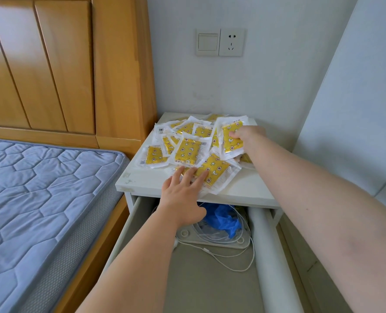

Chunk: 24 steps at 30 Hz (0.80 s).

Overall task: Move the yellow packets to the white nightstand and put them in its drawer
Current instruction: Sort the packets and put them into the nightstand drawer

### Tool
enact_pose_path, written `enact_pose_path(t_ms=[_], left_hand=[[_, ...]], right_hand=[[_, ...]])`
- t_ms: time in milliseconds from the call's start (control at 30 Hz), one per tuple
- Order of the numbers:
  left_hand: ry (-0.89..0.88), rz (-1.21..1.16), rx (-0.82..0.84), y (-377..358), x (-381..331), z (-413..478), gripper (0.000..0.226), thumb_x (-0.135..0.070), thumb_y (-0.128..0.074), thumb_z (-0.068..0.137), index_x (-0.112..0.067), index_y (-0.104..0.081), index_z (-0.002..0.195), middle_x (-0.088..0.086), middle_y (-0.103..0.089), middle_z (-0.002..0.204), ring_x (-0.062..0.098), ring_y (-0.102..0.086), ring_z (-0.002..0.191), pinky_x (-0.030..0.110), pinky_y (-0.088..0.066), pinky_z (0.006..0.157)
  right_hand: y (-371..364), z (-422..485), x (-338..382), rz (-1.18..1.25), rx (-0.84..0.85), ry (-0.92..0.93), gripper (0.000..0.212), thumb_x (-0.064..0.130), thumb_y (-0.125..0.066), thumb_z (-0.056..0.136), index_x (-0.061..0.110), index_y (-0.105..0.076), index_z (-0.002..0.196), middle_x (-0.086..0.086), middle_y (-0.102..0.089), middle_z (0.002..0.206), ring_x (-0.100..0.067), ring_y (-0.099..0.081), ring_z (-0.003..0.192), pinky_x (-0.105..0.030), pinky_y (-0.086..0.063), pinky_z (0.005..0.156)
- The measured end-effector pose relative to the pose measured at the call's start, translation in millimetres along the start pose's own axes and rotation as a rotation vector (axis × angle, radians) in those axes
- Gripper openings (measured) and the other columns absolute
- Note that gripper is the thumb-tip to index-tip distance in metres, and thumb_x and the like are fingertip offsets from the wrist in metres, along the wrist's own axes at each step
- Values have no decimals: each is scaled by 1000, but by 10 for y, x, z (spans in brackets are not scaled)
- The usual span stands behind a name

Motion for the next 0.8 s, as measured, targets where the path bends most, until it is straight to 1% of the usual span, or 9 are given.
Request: enact_pose_path(t_ms=[67,133,200,300,500,600,667,733,800], left_hand=[[1,0,6,7,-2,-1,93,-41,-56,78,-42,4,149,-11,2,158,22,11,146,46,-4,117],[5,1,10,17,-7,-10,92,-42,-55,79,-42,4,149,-11,2,158,22,11,146,46,-3,117],[11,-5,19,19,-13,-25,88,-45,-53,81,-42,3,149,-10,2,159,23,10,146,45,-3,117],[27,-32,0,32,-6,-19,77,-54,-45,86,-43,-1,149,-10,-2,159,20,8,147,44,-3,117],[134,-375,-57,106,68,43,44,-52,-29,98,-39,-43,137,-11,-28,150,13,-10,144,41,-8,115],[223,-567,-121,171,145,63,37,-40,-33,100,-30,-61,120,-6,-45,137,16,-28,135,40,-18,110],[275,-634,-162,211,199,56,29,-36,-41,99,-25,-64,111,-3,-53,126,19,-42,124,39,-28,106],[330,-710,-230,242,252,36,16,-33,-55,93,-23,-62,103,-3,-54,113,20,-52,110,39,-41,100],[399,-734,-310,266,301,-8,27,-33,-68,84,-20,-59,106,-2,-50,113,21,-51,109,36,-45,95]], right_hand=[[97,27,47,143,-18,38,56,22,-78,78,2,-54,124,-8,-61,122,-24,-59,110,-32,-46,90],[203,-14,46,294,-26,67,38,25,-75,81,8,-58,110,-8,-60,124,-26,-59,110,-38,-47,95],[247,-69,-63,485,4,51,18,26,-70,85,17,-55,84,-8,-65,118,-25,-65,98,-46,-52,91],[259,-277,-490,643,36,-19,9,22,-67,88,17,-59,86,-3,-67,103,-23,-66,92,-48,-53,88],[344,-544,-972,608,-26,51,6,22,-67,89,19,-62,88,4,-66,84,-19,-66,82,-41,-55,84],[407,-611,-860,376,-114,168,28,32,-64,88,6,-59,98,-8,-65,91,-22,-62,82,-45,-54,79],[408,-628,-821,232,-133,209,40,38,-63,86,1,-53,96,-17,-59,94,-29,-56,82,-49,-52,77],[388,-637,-779,161,-115,226,35,37,-61,88,6,-45,87,-8,-46,85,-27,-47,79,-44,-47,70],[370,-627,-753,131,-103,235,31,35,-60,90,9,-43,89,-3,-44,89,-25,-44,83,-39,-44,72]])
Point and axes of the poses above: each hand's wrist, its own z-axis towards the middle knuckle, its own y-axis out of the back of the hand, x = y × z, the point moved 9 cm from there along z, towards the middle knuckle
